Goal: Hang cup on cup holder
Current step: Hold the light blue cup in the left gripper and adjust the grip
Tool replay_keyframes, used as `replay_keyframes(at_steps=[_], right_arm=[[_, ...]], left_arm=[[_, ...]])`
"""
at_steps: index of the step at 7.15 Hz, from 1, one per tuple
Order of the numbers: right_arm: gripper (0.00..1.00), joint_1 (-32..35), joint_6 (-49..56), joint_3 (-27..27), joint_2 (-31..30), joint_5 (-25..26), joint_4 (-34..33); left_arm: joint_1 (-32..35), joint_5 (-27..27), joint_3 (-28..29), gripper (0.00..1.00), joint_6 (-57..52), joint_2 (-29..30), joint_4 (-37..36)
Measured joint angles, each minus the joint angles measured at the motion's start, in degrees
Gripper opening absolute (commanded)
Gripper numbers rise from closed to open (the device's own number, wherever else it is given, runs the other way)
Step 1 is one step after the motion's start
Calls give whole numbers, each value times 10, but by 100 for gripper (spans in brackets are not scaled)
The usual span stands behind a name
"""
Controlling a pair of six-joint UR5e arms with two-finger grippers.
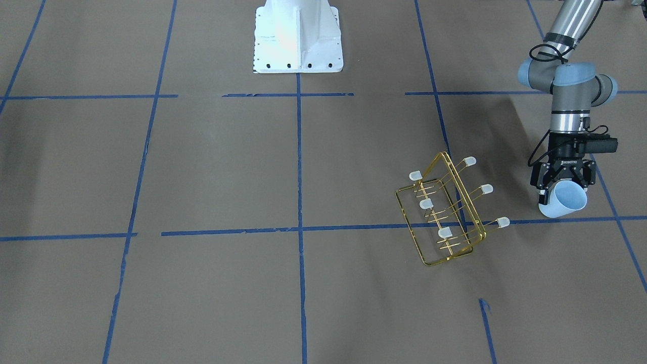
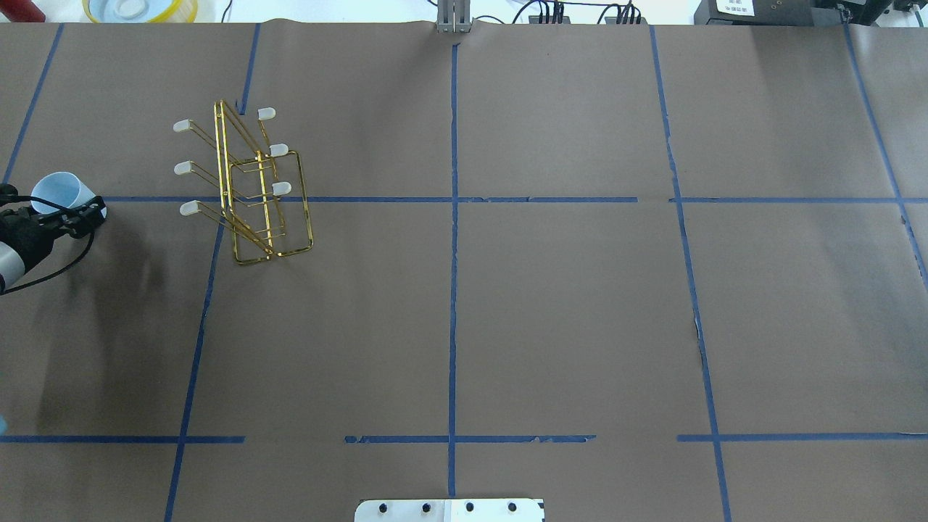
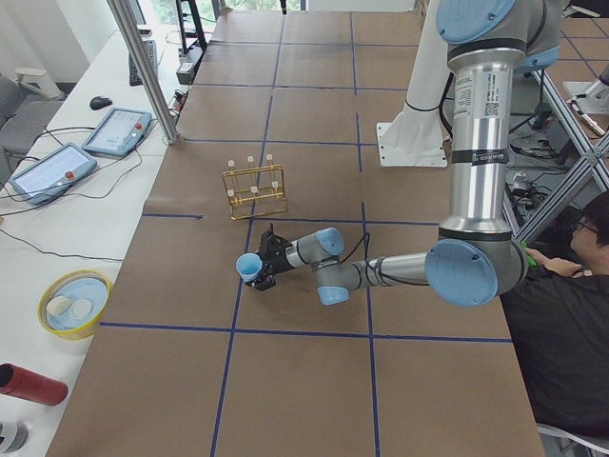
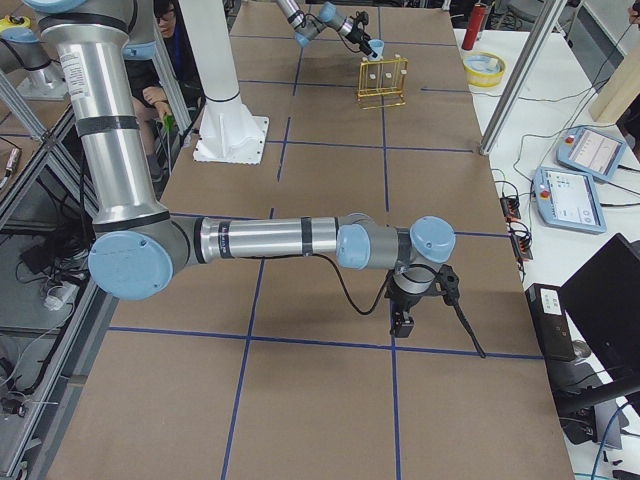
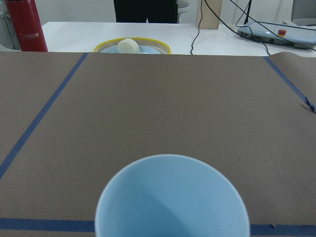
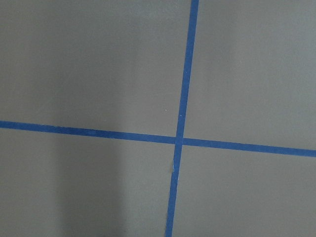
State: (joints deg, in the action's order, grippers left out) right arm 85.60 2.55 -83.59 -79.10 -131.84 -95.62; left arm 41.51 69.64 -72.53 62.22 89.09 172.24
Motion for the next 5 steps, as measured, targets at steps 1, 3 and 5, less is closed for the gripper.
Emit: replay_keyframes(at_steps=[1, 3, 5], right_arm=[[100, 0, 0, 0, 0, 0, 0], [100, 0, 0, 0, 0, 0, 0], [100, 0, 0, 0, 0, 0, 0]], left_arm=[[3, 3, 12, 97, 0, 10, 0], [4, 5, 28, 93, -1, 20, 0], [4, 6, 35, 87, -1, 25, 0]])
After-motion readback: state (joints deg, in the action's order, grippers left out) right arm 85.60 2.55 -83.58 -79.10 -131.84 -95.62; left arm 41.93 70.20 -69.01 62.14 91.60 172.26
